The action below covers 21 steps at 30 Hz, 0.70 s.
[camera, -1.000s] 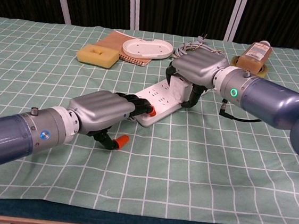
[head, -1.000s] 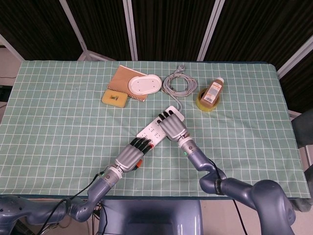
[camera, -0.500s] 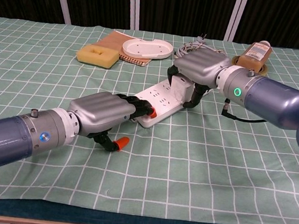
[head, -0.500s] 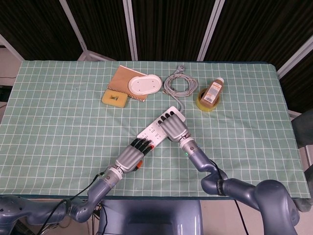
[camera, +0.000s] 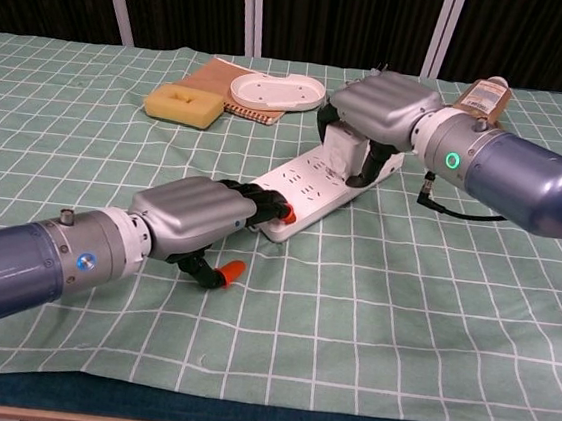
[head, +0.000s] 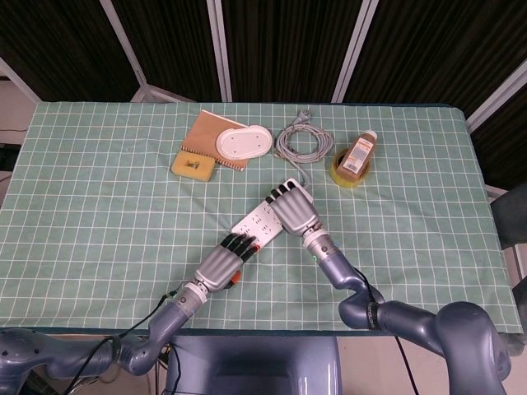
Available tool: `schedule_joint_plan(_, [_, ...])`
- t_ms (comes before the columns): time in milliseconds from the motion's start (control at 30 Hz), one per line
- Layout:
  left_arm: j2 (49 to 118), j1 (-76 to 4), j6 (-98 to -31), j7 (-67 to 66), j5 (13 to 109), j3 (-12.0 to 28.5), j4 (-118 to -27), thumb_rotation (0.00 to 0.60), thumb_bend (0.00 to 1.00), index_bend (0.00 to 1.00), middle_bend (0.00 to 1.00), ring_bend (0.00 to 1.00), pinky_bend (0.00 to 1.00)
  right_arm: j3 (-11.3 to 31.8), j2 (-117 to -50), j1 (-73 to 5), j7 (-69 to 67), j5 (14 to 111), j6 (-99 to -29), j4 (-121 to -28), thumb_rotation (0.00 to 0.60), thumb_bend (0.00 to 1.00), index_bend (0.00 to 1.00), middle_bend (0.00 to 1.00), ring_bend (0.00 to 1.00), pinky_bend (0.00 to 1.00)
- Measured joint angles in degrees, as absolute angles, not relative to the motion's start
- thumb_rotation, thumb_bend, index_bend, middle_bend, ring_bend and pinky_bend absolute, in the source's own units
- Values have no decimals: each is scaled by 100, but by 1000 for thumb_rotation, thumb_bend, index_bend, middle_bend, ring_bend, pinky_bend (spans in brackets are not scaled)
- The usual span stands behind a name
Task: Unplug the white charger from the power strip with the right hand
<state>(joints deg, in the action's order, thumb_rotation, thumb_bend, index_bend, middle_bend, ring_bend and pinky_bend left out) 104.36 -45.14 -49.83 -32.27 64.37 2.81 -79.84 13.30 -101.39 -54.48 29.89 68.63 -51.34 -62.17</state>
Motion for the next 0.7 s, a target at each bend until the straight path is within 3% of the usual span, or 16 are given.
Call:
schedule_joint_plan(467, [10414,-4498,-5062,-3215,6424,315,-8014,600,467,147,85,12,153,1480,-9784,-5395,3271,6783,-5426,-6819,600,724,670,370,298,277])
schedule_joint_plan(700, [10306,-4438,-5431,-3046,6572,513,-8190,600,461,146,83,12,151,1523,-9426,-5267,3503,6758,-5718,-7319,600,724,670,368,285,273])
